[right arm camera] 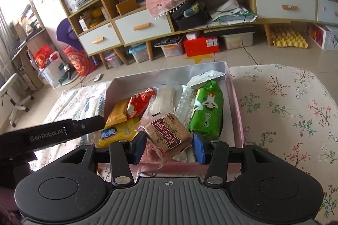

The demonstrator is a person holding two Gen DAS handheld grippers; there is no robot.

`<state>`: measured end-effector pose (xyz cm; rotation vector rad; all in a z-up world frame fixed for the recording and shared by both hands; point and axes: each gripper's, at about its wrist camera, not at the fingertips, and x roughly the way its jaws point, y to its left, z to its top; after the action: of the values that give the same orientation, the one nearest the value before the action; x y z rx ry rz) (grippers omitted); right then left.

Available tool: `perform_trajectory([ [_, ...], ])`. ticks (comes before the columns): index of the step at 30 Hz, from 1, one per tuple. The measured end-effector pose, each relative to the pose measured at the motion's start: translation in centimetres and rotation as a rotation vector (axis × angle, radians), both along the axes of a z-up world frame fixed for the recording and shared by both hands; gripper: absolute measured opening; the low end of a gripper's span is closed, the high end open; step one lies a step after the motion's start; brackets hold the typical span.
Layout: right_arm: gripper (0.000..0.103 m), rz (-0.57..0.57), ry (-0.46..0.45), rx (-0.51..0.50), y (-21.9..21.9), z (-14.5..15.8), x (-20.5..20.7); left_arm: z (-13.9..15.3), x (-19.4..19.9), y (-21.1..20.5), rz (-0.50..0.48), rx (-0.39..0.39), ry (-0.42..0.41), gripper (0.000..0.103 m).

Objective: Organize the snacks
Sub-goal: 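Carry the milk-bread bag with the left gripper while the right carries the wafer pack into the box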

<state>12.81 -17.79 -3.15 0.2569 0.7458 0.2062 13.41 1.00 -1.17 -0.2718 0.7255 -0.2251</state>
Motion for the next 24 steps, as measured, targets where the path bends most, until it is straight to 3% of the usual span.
perform_trajectory([
  [19,0.049,0.025,-0.021,0.013,-0.6,-0.7,1.0,-1.0,0.6,-0.5,-0.026,0.059,-0.032,0.03],
  [21,0.059,0.031,-0.021,0.0,-0.5,-0.6,0.8,-1.1,0.6,-0.7,-0.019,0.073,-0.025,0.04],
  [24,0.063,0.047,-0.015,-0.004,-0.6,-0.5,0.5,-0.9,0.7,-0.8,-0.004,0.083,-0.006,0.061],
])
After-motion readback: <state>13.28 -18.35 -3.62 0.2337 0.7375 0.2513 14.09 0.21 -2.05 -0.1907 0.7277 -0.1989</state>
